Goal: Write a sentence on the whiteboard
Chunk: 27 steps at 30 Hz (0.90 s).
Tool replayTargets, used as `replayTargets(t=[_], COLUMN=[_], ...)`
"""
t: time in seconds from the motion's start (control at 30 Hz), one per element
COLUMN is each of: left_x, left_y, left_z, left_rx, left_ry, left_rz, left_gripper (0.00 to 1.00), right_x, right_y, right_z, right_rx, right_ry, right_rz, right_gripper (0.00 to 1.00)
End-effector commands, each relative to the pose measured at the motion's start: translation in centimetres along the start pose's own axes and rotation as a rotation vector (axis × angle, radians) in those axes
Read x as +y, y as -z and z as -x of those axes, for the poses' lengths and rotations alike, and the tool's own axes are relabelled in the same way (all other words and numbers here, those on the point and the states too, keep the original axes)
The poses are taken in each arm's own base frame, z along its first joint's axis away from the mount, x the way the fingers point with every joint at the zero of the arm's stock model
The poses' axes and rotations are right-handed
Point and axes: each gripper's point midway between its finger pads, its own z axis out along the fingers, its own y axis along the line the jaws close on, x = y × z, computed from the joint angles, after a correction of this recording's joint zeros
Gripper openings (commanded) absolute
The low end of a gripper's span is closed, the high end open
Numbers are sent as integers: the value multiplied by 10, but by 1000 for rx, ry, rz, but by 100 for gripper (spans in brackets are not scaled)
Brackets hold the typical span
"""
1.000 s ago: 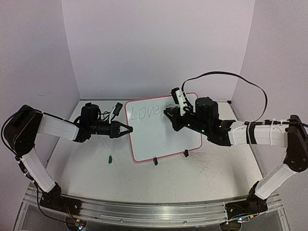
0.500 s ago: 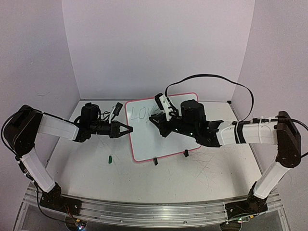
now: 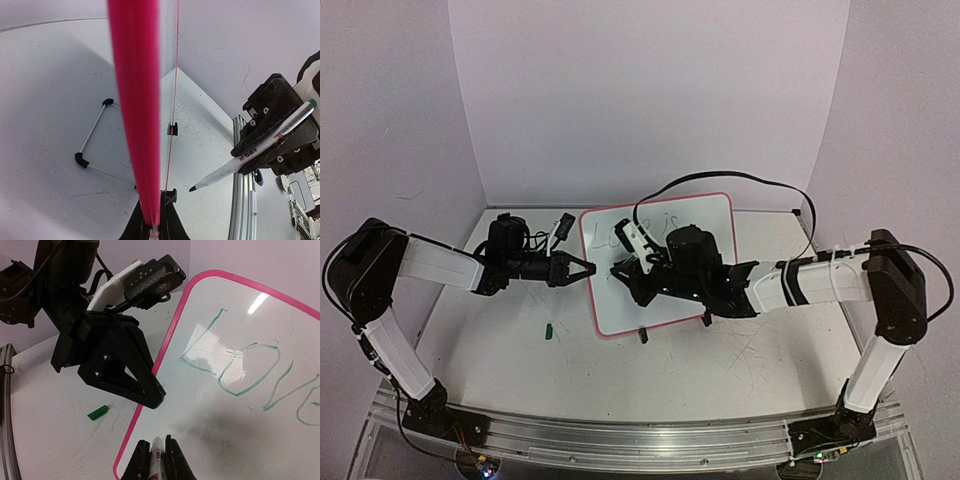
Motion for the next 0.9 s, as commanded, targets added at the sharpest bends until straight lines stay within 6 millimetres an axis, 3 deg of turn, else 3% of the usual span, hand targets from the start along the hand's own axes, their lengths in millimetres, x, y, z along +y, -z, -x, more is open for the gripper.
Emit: replayTargets(t=[0.0, 0.4, 0.87], left_x=[13, 13, 13], left_y=[0, 0, 0], left_z=[18, 19, 18], left_rx=[-37, -37, -33], left_ry=[-70, -72, -69], left_rz=[91, 89, 86], left_gripper=[0, 0, 0], right_x=[-6, -11, -39], right_y=[-6, -18, -1], right_z=[27, 18, 13], right_rx=[-75, -64, -66], right_ry=[-28, -35, -97], right_rz=[-45, -96, -258], right_gripper=[0, 0, 0])
